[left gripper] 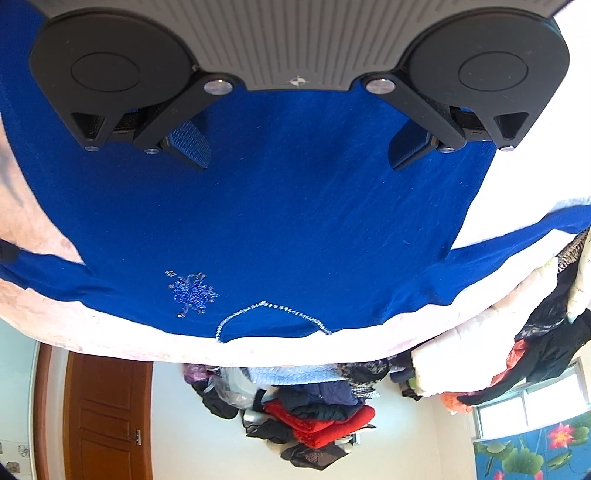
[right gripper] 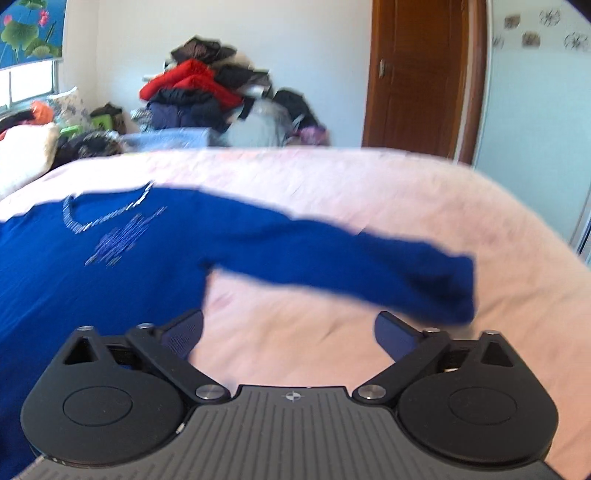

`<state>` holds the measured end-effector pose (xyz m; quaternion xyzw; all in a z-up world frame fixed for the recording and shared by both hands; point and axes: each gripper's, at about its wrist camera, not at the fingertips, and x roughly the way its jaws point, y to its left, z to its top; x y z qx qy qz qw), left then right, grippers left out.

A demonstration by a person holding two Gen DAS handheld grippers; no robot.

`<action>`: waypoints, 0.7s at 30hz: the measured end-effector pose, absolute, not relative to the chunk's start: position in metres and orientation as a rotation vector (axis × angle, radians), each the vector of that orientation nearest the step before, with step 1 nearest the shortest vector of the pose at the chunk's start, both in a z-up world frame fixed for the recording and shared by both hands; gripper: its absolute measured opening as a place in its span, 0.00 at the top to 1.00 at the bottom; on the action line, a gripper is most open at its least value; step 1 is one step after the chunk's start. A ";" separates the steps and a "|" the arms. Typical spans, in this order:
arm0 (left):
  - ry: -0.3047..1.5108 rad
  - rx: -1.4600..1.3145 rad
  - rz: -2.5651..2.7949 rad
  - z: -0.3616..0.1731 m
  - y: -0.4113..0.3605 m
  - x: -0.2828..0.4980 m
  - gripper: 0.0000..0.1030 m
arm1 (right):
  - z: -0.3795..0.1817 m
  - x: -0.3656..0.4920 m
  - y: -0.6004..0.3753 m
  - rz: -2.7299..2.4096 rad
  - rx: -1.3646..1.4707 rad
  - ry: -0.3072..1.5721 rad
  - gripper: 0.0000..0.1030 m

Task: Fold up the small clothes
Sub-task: 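Move the right tool to the cuff of the sleeve beside it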

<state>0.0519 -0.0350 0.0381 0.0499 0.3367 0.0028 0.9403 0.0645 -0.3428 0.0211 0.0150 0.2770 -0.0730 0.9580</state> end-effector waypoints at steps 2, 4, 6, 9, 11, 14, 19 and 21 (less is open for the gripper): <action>0.688 0.097 -0.002 0.038 -0.037 0.054 0.00 | 0.028 0.072 -0.366 -0.163 0.029 0.531 0.19; 0.695 0.095 -0.007 0.037 -0.039 0.056 0.00 | 0.033 0.084 -0.387 -0.187 0.025 0.508 0.21; 0.702 0.096 -0.005 0.035 -0.042 0.059 0.00 | 0.035 0.097 -0.408 -0.225 0.007 0.491 0.21; 0.714 0.096 0.000 0.032 -0.045 0.066 0.00 | 0.028 0.125 -0.429 -0.250 -0.053 0.524 0.38; 0.721 0.096 0.002 0.030 -0.047 0.069 0.00 | 0.019 0.140 -0.439 -0.256 -0.106 0.575 0.48; 0.725 0.098 0.003 0.029 -0.051 0.073 0.00 | 0.003 0.154 -0.443 -0.211 -0.137 0.641 0.53; 0.736 0.108 0.002 0.025 -0.058 0.080 0.00 | -0.010 0.154 -0.430 -0.141 -0.205 0.661 0.53; 0.739 0.116 0.000 0.024 -0.061 0.081 0.00 | -0.009 0.156 -0.435 -0.151 -0.182 0.659 0.54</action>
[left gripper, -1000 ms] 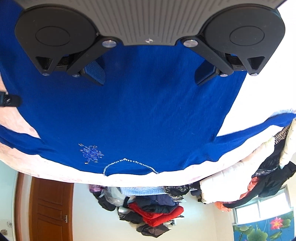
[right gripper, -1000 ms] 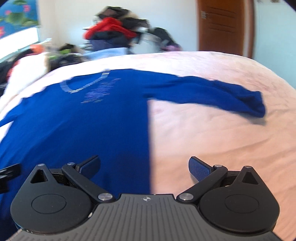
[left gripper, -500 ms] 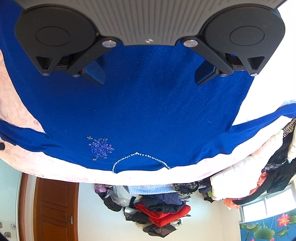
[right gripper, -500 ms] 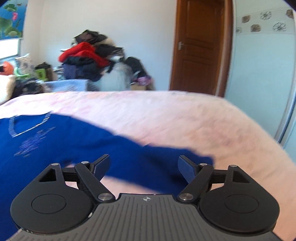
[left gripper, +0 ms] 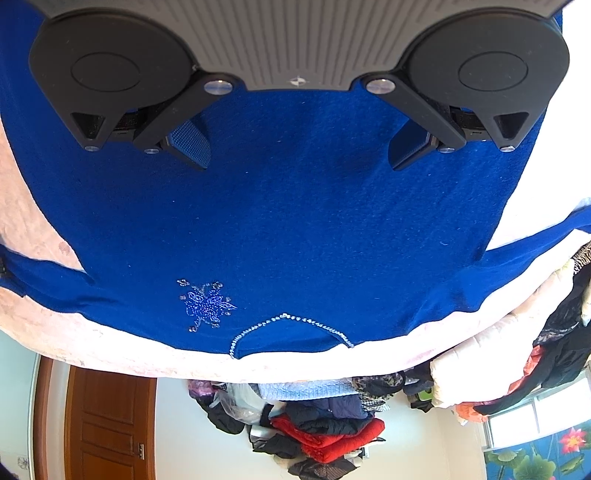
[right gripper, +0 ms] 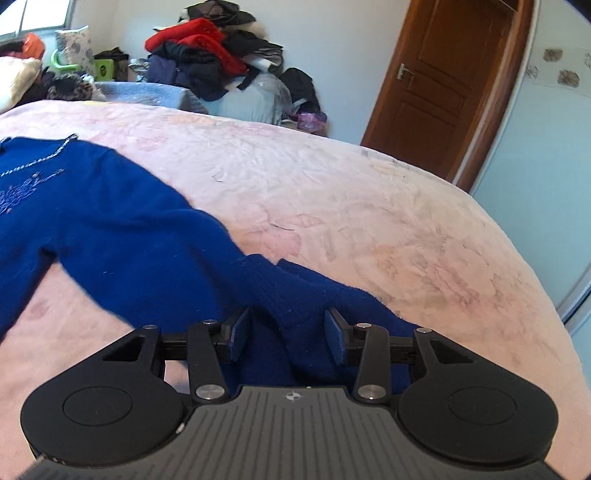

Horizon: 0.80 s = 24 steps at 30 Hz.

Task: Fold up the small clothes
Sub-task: 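Move the right tool to the cuff of the sleeve beside it, then close the right tool on the blue sleeve cuff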

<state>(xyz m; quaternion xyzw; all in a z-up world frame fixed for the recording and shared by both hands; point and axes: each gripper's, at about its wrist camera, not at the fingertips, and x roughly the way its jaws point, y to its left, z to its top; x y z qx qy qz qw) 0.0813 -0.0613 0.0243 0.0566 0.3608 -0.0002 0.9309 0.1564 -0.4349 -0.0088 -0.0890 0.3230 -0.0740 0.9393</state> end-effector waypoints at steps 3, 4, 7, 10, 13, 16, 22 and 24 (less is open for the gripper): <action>0.741 0.130 -0.004 0.023 -0.066 0.082 0.00 | -0.004 0.154 -0.445 -0.133 -0.101 0.643 0.66; 0.743 0.133 -0.003 0.023 -0.067 0.082 0.00 | -0.002 0.153 -0.449 -0.130 -0.076 0.637 0.69; 0.742 0.134 -0.007 0.023 -0.069 0.080 0.00 | -0.001 0.151 -0.460 -0.111 -0.001 0.640 0.73; 0.743 0.139 -0.009 0.023 -0.071 0.079 0.00 | -0.005 0.149 -0.461 -0.118 0.000 0.646 0.79; 0.736 0.134 -0.017 0.027 -0.072 0.078 0.00 | -0.004 0.147 -0.460 -0.127 0.011 0.635 0.85; 0.725 0.098 -0.032 0.035 -0.069 0.079 0.00 | 0.001 0.144 -0.460 -0.132 0.026 0.613 0.86; 0.709 -0.026 -0.057 0.050 -0.060 0.082 0.00 | 0.008 0.139 -0.458 -0.126 0.024 0.594 0.86; 0.712 -0.066 -0.072 0.054 -0.058 0.082 0.00 | 0.011 0.136 -0.457 -0.123 0.027 0.585 0.86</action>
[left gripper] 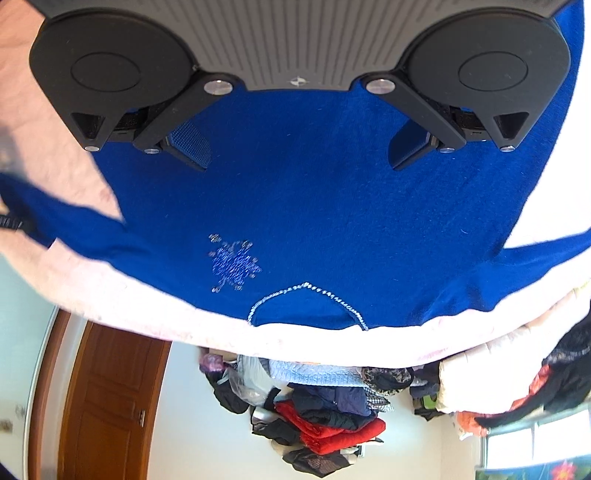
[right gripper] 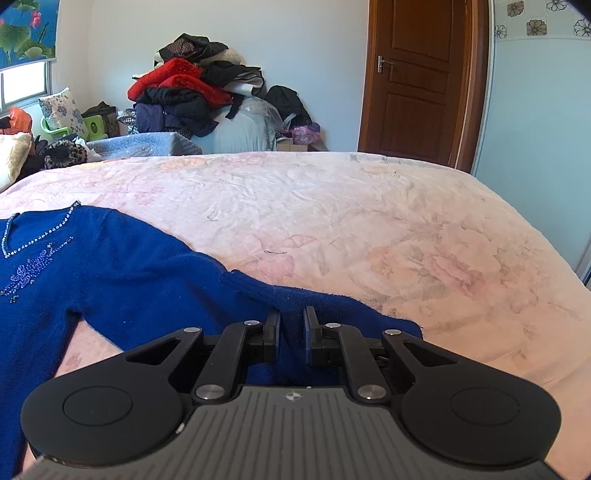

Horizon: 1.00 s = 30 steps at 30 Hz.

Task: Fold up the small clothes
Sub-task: 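Close the right tool on the blue sleeve cuff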

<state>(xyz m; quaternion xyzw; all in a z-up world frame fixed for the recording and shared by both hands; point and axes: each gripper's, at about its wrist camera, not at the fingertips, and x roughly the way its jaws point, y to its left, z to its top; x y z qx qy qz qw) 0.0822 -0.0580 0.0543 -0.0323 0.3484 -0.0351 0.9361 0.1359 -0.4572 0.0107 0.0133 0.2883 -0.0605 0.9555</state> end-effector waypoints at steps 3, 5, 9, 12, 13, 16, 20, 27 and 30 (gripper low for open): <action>0.714 -0.129 -0.099 0.060 -0.056 0.083 0.00 | 0.014 0.131 -0.456 -0.124 0.026 0.567 0.87; 0.709 -0.170 -0.118 0.065 -0.055 0.084 0.00 | 0.018 0.127 -0.458 -0.129 0.045 0.541 0.87; 0.686 -0.183 -0.137 0.071 -0.061 0.083 0.00 | 0.023 0.119 -0.463 -0.128 0.073 0.513 0.87; 0.673 -0.176 -0.163 0.075 -0.067 0.085 0.00 | 0.023 0.114 -0.464 -0.123 0.071 0.506 0.87; 0.672 -0.170 -0.172 0.076 -0.070 0.086 0.00 | 0.023 0.114 -0.464 -0.122 0.062 0.511 0.87; 0.664 -0.171 -0.188 0.079 -0.077 0.088 0.00 | 0.019 0.118 -0.462 -0.111 0.040 0.532 0.82; 0.659 -0.159 -0.204 0.080 -0.084 0.088 0.00 | 0.017 0.125 -0.448 -0.102 -0.034 0.531 0.78; 0.683 -0.144 -0.189 0.071 -0.081 0.089 0.00 | 0.015 0.147 -0.433 -0.047 -0.106 0.568 0.60; 0.700 -0.162 -0.178 0.068 -0.077 0.092 0.00 | 0.013 0.151 -0.427 -0.050 -0.160 0.565 0.60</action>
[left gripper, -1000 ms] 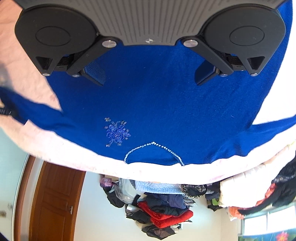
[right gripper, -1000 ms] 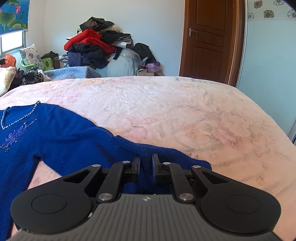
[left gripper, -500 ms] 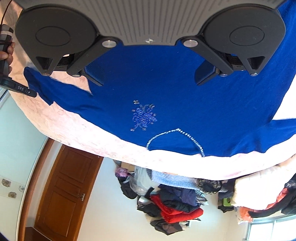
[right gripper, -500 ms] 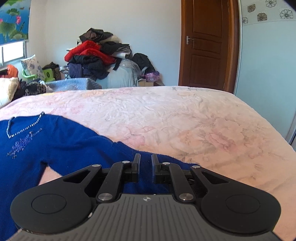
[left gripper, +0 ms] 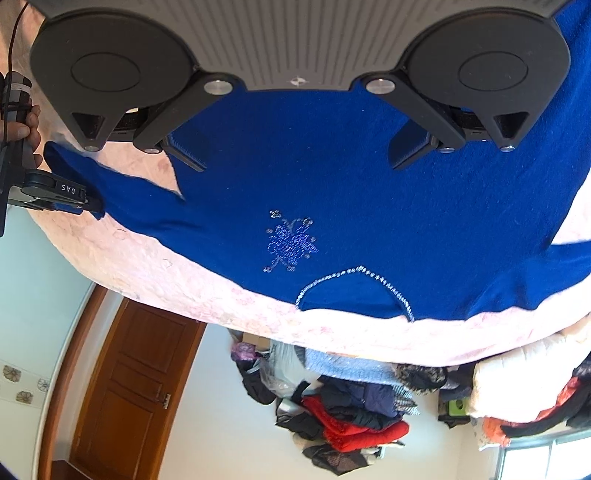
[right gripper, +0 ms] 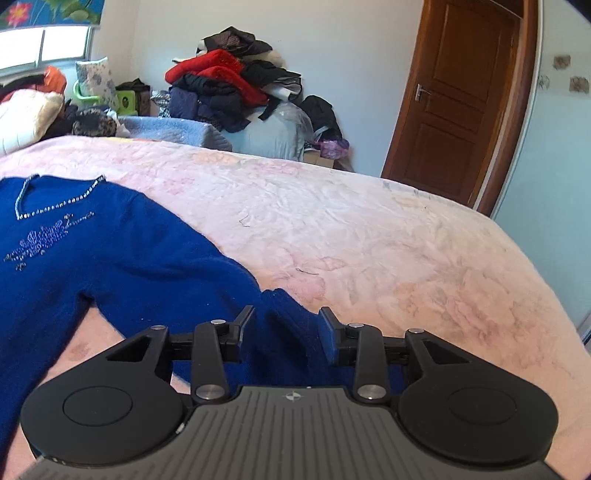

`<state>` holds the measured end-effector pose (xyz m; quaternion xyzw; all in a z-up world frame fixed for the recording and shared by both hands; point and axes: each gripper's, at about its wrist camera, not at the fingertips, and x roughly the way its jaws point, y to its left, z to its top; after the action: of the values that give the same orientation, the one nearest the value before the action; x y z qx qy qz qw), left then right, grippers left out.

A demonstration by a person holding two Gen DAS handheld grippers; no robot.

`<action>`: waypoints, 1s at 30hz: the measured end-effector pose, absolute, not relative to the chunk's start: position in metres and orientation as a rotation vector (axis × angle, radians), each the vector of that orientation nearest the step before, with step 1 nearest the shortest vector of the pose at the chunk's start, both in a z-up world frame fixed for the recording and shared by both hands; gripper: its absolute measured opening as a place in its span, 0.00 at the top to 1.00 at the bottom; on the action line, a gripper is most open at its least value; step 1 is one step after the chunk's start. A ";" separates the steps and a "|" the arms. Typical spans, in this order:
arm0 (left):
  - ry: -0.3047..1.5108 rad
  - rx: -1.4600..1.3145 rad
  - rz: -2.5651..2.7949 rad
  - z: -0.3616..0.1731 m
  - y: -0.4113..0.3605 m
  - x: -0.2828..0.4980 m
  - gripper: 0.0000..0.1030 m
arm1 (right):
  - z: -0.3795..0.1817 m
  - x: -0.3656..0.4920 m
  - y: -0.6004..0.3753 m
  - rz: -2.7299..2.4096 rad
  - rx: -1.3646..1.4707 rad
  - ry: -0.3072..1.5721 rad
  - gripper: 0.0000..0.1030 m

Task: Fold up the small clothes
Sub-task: 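Close the right tool on the blue sleeve cuff, then carry the sleeve across the sweater body with the right tool while the left tool grasps it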

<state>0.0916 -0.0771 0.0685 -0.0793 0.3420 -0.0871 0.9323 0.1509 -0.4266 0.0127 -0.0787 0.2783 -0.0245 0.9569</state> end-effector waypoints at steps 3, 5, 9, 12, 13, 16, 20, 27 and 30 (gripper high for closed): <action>0.710 -0.162 -0.178 0.066 -0.077 0.093 0.00 | 0.013 0.154 -0.429 -0.053 -0.160 0.568 0.63; 0.709 -0.158 -0.182 0.065 -0.077 0.093 0.00 | 0.012 0.158 -0.435 -0.064 -0.144 0.584 0.72; 0.711 -0.155 -0.187 0.063 -0.078 0.094 0.00 | 0.007 0.160 -0.445 -0.081 -0.131 0.606 0.92; 0.709 -0.178 -0.202 0.063 -0.076 0.096 0.00 | 0.010 0.157 -0.453 -0.090 -0.085 0.574 0.96; 0.708 -0.198 -0.215 0.063 -0.074 0.098 0.00 | 0.014 0.152 -0.454 -0.090 -0.060 0.540 0.95; 0.723 -0.381 -0.312 0.066 -0.060 0.111 0.00 | 0.036 0.134 -0.443 -0.056 -0.013 0.419 0.94; 0.814 -0.765 -0.489 0.056 -0.038 0.140 0.00 | 0.054 0.096 -0.372 0.144 -0.051 0.284 0.94; 0.985 -1.066 -0.567 0.015 -0.030 0.170 0.00 | 0.011 0.064 -0.261 0.398 -0.182 0.344 0.94; 1.025 -1.100 -0.588 0.007 -0.033 0.176 0.06 | 0.008 0.058 -0.246 0.413 -0.203 0.344 0.94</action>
<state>0.1761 -0.0326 0.0068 -0.4922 0.4584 -0.2632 0.6916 0.0577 -0.2460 0.0083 -0.1002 0.1695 0.2035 0.9591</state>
